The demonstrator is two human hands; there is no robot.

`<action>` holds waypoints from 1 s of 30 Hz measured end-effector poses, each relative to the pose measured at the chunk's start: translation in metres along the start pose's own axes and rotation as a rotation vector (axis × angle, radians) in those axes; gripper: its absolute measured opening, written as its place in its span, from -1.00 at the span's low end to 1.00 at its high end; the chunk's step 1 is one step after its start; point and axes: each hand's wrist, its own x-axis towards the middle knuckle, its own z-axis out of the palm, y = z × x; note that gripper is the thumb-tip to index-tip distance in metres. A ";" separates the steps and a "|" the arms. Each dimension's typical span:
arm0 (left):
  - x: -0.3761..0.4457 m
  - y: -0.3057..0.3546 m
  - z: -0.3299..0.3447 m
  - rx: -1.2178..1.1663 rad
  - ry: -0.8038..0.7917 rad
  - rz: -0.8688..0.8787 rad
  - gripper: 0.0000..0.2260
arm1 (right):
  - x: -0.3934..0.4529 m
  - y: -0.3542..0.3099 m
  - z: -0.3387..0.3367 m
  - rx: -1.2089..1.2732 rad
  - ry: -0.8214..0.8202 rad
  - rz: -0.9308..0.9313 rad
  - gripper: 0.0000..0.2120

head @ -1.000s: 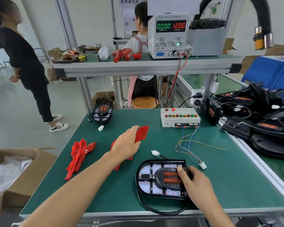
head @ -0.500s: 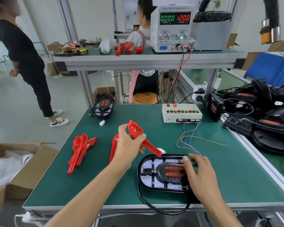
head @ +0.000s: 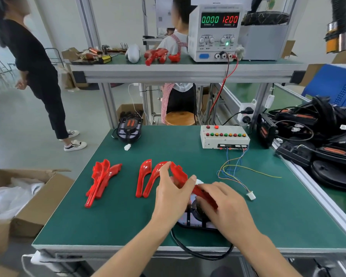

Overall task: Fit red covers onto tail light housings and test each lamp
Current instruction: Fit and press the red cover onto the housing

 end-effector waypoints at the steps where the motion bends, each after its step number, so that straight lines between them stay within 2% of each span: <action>1: 0.000 0.000 -0.003 -0.001 -0.023 0.005 -0.43 | 0.000 -0.001 -0.001 0.051 0.004 0.046 -0.82; 3: 0.002 0.001 -0.011 -0.023 -0.054 0.041 -0.51 | 0.002 0.000 -0.005 0.261 0.006 0.234 -0.87; 6: 0.007 0.000 -0.022 -0.068 -0.062 0.096 -0.76 | 0.006 0.010 -0.009 0.523 -0.061 0.443 -0.76; 10: 0.010 -0.001 -0.025 -0.141 -0.119 0.138 -0.76 | 0.012 0.025 -0.011 0.458 -0.243 0.412 -0.71; 14: 0.010 -0.004 -0.022 -0.095 -0.070 0.094 -0.79 | 0.017 0.034 -0.014 0.415 -0.313 0.406 -0.85; 16: 0.005 -0.007 -0.021 0.031 -0.067 0.106 -0.81 | 0.018 0.040 -0.016 0.337 -0.324 0.364 -0.87; 19: -0.002 -0.014 -0.027 0.363 0.026 0.233 -0.79 | 0.021 0.054 -0.021 0.261 -0.361 0.304 -0.88; 22: -0.001 -0.018 -0.035 0.443 0.096 0.237 -0.66 | 0.019 0.064 -0.024 0.258 -0.425 0.282 -0.87; 26: 0.003 -0.025 -0.036 0.600 -0.082 0.077 -0.68 | 0.015 0.069 -0.013 0.158 -0.460 0.240 -0.81; 30: 0.004 -0.027 -0.031 0.552 -0.242 -0.106 -0.67 | 0.014 0.068 -0.004 0.190 -0.448 0.252 -0.75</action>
